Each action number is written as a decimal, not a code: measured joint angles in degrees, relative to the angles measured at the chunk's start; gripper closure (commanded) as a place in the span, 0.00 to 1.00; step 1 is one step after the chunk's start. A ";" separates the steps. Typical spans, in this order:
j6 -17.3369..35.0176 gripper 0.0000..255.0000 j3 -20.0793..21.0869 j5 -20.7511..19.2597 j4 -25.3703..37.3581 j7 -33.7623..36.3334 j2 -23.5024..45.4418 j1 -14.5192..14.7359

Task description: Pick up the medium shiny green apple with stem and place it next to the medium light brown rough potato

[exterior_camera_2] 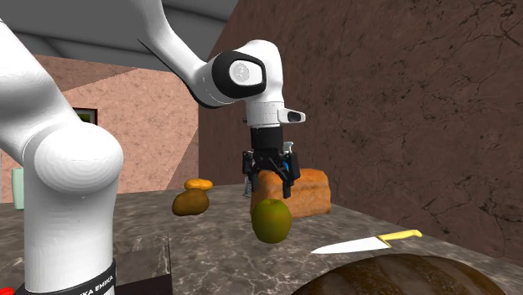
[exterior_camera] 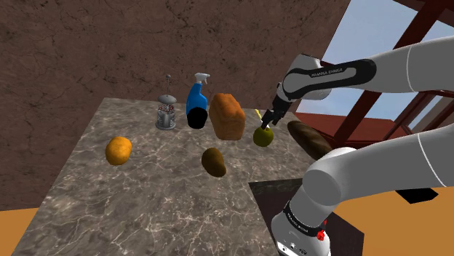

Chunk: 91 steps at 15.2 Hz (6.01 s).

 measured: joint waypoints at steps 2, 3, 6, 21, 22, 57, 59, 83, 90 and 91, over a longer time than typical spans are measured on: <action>0.00 1.00 0.00 0.00 0.00 0.00 0.00 0.00; 0.00 1.00 0.00 0.00 0.00 0.00 0.00 0.00; 0.00 1.00 0.00 0.00 0.00 0.00 0.00 0.00; -9.04 1.00 2.23 1.20 5.38 0.39 -3.73 0.15; -9.93 1.00 2.53 1.37 5.97 0.53 -4.02 0.23; -25.61 1.00 20.23 11.76 22.30 16.73 -2.37 7.53; -24.92 1.00 22.54 12.96 23.46 19.45 -0.45 8.63; -23.47 1.00 44.65 12.64 54.27 49.91 32.39 17.39; -19.31 1.00 45.07 12.04 51.45 51.01 33.85 17.69; -18.42 1.00 45.07 12.09 50.39 51.07 33.67 17.71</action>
